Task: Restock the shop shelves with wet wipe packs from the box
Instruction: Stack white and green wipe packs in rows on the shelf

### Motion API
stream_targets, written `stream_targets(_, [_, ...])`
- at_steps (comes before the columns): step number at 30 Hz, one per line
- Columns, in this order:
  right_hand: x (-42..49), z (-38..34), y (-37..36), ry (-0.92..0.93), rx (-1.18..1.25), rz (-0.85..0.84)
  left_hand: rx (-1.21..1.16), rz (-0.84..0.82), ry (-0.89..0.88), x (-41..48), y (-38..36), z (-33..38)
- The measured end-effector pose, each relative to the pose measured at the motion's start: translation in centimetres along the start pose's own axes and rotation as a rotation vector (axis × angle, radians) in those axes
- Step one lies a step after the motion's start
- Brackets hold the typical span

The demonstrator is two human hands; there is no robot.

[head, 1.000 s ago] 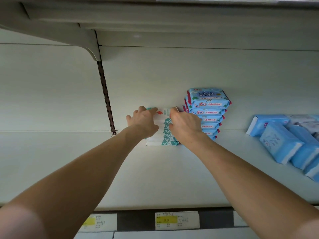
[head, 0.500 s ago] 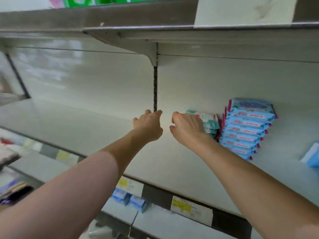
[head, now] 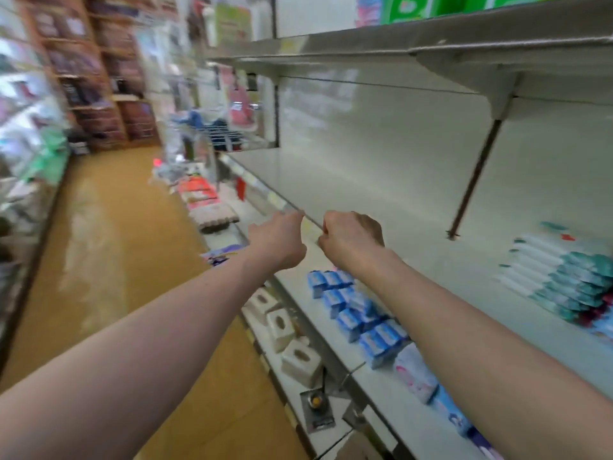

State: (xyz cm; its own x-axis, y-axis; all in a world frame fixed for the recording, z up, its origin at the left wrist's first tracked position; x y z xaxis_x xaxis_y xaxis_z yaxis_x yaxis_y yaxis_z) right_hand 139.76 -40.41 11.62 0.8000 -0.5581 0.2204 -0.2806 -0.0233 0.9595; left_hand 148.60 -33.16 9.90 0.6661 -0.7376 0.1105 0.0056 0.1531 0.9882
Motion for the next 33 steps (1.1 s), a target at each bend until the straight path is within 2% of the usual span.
stream_targets(12, [-3.4,-25.1,-7.1,0.447,0.075,-0.123,0.042,-0.065,0.454,-13.3,0.3,-23.5])
stream_targets(20, [-9.8,-40.8,-14.0,0.629,0.053,-0.29,0.022,-0.148,0.687,-25.8,-1.4,-37.5])
stream_targets(27, [-16.4,-51.3,-20.9,0.774,0.031,-0.452,-0.114,-0.258,0.842,-36.0,-5.3,-47.4])
stream_targets(33, [-22.5,-56.9,-26.4,0.879,0.005,-0.632,-0.255,-0.308,1.008,-44.2,-10.5,-52.4])
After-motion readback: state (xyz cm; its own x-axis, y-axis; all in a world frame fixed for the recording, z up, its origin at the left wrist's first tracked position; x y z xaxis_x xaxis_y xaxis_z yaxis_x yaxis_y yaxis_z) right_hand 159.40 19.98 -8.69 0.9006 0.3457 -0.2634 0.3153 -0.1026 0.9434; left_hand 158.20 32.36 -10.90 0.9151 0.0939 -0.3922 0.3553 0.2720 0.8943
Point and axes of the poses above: each hand's wrist, its own x-axis towards the middle knuckle, its own y-axis out of the back of the hand, z = x × y, the point moved 4 cm from there along x, towards the middle knuckle, and after that the axes turned 6 degrees about x, right-handed, at the moved point
